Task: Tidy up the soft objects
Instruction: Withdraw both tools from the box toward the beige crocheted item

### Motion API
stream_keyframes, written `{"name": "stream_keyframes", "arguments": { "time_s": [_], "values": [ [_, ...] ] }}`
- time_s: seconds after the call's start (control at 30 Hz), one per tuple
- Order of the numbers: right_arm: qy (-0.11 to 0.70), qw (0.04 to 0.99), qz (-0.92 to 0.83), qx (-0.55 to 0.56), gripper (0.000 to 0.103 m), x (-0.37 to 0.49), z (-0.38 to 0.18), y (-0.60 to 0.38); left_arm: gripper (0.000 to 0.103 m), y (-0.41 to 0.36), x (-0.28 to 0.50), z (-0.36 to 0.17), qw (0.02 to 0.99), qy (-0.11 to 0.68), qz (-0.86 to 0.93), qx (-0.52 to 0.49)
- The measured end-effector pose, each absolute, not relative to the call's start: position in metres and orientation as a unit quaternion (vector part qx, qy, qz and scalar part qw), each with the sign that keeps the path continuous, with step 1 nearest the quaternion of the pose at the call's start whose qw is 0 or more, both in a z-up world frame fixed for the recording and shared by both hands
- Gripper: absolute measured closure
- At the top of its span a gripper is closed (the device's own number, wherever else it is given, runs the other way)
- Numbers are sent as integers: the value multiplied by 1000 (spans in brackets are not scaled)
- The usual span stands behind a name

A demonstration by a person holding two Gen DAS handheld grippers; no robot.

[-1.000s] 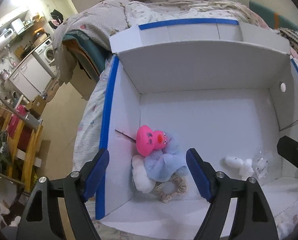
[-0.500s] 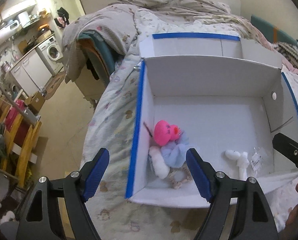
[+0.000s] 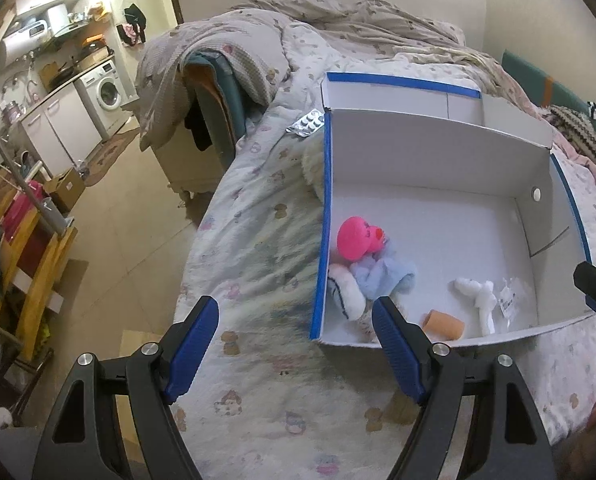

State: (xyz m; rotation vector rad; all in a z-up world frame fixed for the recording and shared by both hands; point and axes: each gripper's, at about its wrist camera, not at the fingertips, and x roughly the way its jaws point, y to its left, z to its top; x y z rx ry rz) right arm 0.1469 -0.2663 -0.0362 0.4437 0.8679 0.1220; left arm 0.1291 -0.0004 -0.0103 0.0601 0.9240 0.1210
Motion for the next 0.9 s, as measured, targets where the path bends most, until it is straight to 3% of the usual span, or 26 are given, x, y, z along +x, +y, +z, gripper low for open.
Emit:
{"name": "stream_keyframes", "arguments": {
  "time_s": [0.57,0.9],
  "values": [
    [456,871,30,181,0,107,-56,-265,26,5,106,-36,883,468,40,16],
    [551,814,-17,184,0,117,-108,-265,26,6,108,-62,862,505,36,6]
  ]
}}
